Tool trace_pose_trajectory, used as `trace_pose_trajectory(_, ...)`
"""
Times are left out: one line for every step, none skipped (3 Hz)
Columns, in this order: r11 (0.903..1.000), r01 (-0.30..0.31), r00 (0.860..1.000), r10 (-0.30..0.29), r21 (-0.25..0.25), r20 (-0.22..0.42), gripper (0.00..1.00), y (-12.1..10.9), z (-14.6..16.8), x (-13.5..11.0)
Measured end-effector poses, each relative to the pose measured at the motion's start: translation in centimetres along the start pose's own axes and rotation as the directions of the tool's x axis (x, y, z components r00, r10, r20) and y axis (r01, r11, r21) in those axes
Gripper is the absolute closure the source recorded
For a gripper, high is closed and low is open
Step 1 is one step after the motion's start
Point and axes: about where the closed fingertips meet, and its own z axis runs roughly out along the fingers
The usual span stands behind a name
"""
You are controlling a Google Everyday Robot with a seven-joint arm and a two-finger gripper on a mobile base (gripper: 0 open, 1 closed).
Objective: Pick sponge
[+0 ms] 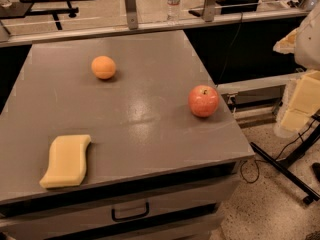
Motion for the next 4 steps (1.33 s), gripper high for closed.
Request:
trace_pose_trajectory(1.0000,0.000,1.000,0.000,0.000,0.000,0.00,0.0,0.0,0.0)
trace_pose_trajectory(0.9975,0.071,0.995,-0.070,-0.007,0.076,0.00,-0.2,1.0,-3.7)
trace_pose_trajectory(0.9757,0.218,0.947,-0.207,-0.019,0.244,0.00,0.2,2.9,-11.9)
trace_pose_trajectory(0.9411,0.331,0.865,-0.274,-0.067,0.421,0.00,2.4,5.5,-20.2)
